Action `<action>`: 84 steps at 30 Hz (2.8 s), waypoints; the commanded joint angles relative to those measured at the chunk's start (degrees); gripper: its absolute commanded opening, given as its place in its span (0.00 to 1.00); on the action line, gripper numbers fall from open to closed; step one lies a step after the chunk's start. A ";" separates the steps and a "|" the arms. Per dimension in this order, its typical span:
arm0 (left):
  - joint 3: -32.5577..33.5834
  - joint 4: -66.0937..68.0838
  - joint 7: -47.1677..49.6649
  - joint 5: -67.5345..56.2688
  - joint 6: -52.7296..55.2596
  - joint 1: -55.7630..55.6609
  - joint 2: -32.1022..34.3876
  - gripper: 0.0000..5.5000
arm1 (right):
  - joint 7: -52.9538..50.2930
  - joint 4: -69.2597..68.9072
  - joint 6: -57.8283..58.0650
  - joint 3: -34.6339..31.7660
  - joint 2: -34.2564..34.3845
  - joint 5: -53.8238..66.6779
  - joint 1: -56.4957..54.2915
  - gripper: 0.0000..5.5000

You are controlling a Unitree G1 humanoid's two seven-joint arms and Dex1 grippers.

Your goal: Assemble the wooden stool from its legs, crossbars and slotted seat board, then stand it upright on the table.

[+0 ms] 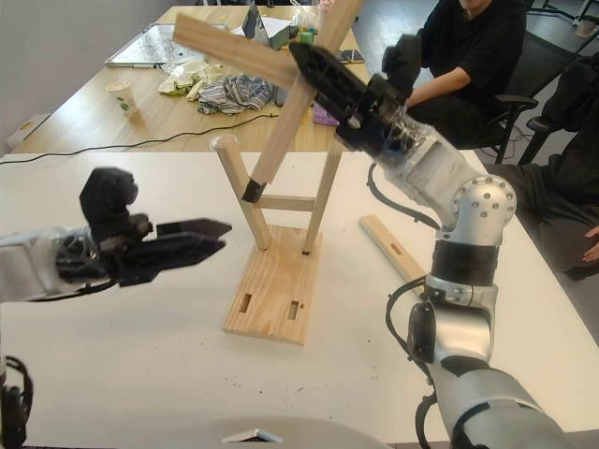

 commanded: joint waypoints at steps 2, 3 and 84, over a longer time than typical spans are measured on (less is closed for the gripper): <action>-4.51 6.84 -30.52 32.94 -17.43 20.02 9.75 0.68 | 15.23 -14.83 -6.44 9.88 -5.24 -17.28 16.51 0.37; -6.65 8.72 -31.39 36.70 -20.15 21.11 9.31 0.68 | 17.24 -16.07 -8.66 12.16 -5.41 -20.98 19.28 0.37; -2.36 6.90 -20.83 39.87 -22.64 20.70 -8.82 0.68 | 38.30 -3.58 -24.77 31.93 -24.30 -59.30 23.24 0.37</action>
